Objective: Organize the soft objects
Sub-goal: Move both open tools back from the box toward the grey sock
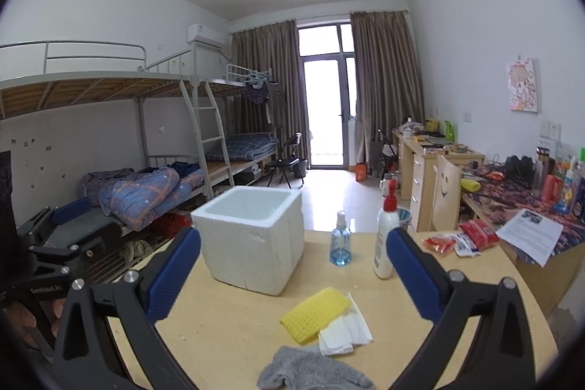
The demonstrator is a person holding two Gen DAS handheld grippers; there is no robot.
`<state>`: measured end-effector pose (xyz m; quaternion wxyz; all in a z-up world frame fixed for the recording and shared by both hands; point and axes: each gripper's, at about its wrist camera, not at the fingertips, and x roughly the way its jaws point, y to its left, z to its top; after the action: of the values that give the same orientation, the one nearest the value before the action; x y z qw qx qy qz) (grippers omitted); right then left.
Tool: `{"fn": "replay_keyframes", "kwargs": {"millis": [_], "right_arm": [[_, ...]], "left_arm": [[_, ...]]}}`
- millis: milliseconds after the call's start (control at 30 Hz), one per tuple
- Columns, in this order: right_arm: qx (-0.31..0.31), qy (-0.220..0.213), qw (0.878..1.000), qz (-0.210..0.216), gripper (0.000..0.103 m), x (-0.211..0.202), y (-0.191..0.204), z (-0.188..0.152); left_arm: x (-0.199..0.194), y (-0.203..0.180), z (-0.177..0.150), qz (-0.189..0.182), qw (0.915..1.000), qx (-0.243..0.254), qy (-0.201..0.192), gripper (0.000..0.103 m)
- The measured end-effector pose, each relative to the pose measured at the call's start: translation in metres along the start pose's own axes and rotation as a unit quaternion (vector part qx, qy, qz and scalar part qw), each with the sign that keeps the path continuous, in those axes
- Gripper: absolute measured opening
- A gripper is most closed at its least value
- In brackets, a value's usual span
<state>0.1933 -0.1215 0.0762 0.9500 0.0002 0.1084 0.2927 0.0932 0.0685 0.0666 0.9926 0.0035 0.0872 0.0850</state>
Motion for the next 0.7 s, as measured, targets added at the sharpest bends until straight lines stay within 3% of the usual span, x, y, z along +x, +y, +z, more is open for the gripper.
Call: {"fn": "replay_keyframes", "kwargs": {"millis": [133, 333, 533, 700], "right_arm": [[0.017, -0.009, 1.000, -0.003, 0.103, -0.003, -0.007, -0.014], [0.034, -0.001, 0.999, 0.001, 0.103, 0.000, -0.014, -0.032], [0.041, 0.005, 0.999, -0.002, 0.103, -0.003, -0.016, -0.053], [0.026, 0.001, 1.000, -0.012, 0.103, -0.004, -0.010, -0.062]], "left_arm": [[-0.001, -0.007, -0.020, 0.011, 0.9999, -0.002, -0.007, 0.102], [0.004, -0.013, -0.044, -0.011, 0.9999, -0.001, 0.010, 0.102], [0.004, -0.012, -0.057, -0.031, 0.9987, -0.038, 0.014, 0.102], [0.006, -0.016, -0.071, -0.018, 0.9988, -0.042, 0.019, 0.102]]}}
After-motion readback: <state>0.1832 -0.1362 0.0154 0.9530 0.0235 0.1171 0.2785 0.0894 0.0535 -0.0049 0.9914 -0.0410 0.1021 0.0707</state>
